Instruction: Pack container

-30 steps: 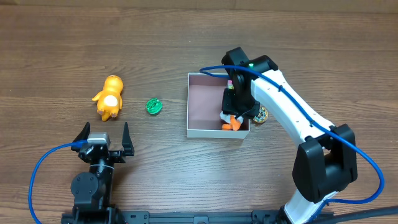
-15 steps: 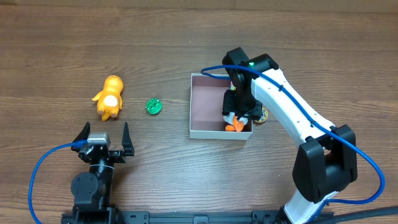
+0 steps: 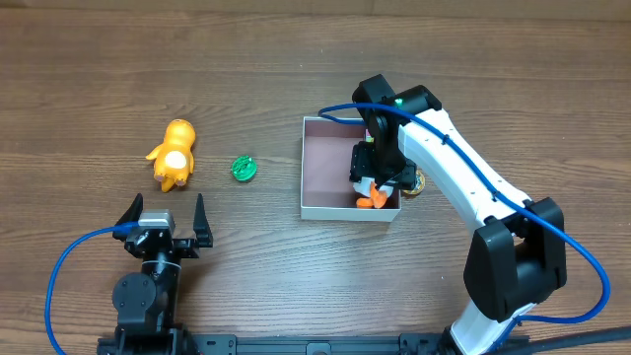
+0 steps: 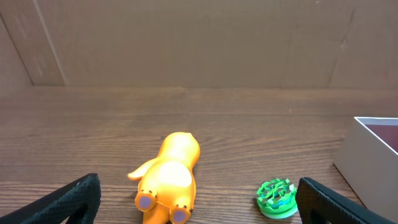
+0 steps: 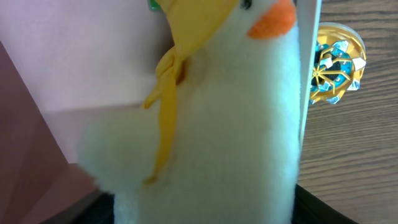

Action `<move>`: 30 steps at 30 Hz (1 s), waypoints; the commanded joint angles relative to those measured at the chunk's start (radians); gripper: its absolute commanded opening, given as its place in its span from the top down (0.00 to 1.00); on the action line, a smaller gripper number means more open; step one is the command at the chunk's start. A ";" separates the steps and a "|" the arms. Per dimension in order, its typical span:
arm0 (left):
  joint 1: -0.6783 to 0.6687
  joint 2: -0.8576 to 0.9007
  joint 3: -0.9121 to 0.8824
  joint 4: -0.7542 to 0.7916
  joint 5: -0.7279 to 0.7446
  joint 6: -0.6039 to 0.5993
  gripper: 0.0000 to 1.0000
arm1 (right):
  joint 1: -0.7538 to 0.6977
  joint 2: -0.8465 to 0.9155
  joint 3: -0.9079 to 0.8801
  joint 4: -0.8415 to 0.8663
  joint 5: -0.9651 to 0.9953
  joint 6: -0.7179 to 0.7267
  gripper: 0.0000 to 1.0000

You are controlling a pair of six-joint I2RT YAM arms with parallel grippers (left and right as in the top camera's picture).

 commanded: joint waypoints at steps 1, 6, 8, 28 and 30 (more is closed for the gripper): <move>0.006 -0.007 -0.003 -0.001 -0.006 0.023 0.00 | 0.004 -0.008 0.046 0.002 0.029 0.003 0.27; 0.006 -0.007 -0.003 -0.001 -0.006 0.023 0.00 | 0.004 -0.008 0.114 -0.028 0.084 -0.001 0.23; 0.006 -0.007 -0.003 -0.001 -0.006 0.023 0.00 | 0.003 -0.008 0.145 -0.045 0.104 -0.008 0.20; 0.006 -0.007 -0.003 -0.001 -0.006 0.023 0.00 | 0.004 -0.008 0.195 -0.056 0.050 -0.067 0.74; 0.006 -0.007 -0.003 -0.001 -0.006 0.023 0.00 | 0.004 -0.008 0.195 -0.052 0.050 -0.076 0.82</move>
